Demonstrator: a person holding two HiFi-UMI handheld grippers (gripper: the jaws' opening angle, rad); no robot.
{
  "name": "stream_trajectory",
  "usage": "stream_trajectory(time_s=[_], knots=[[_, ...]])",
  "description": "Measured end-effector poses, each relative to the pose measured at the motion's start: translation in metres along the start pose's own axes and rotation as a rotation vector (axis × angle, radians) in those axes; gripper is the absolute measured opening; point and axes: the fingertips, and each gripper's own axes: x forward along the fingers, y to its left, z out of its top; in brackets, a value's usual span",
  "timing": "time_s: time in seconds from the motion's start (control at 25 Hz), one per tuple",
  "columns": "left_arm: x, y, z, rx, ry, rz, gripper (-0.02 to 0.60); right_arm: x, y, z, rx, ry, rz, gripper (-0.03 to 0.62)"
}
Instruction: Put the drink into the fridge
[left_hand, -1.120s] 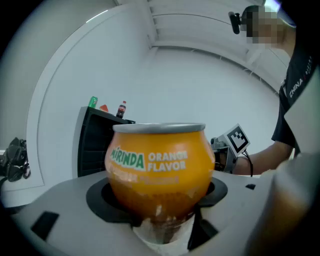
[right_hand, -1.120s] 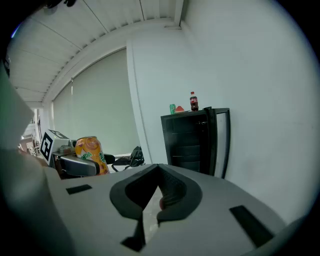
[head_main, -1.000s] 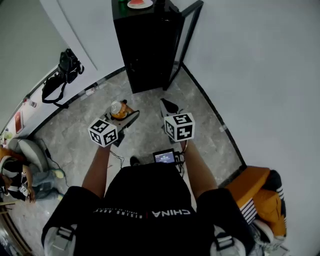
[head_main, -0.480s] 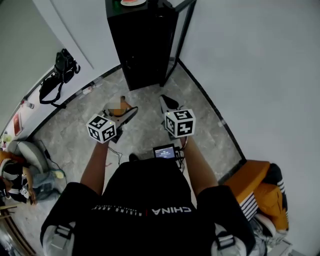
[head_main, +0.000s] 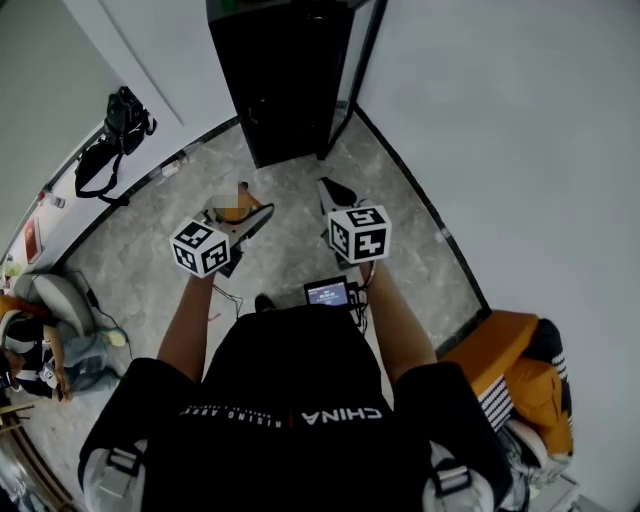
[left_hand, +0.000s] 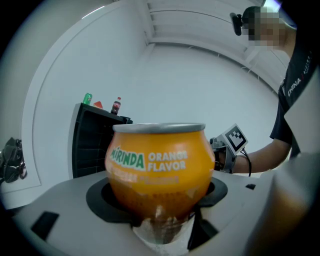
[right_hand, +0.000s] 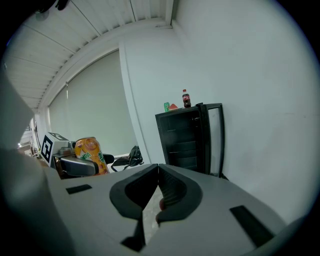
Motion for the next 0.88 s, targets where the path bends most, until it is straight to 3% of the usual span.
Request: stream_trajectory(time_s=[0.4,0.88], knots=[[0.016,-0.008,-0.006,-0.005,0.017,0.030,0.345,-0.008,-0.025,-0.002,0.006,0.009,0.012,0.014],[0.048,-0.014,-0.007,-0.031,-0.002,0.135,0.345,-0.011,-0.084,-0.013,0.052,0.032,0.070,0.014]])
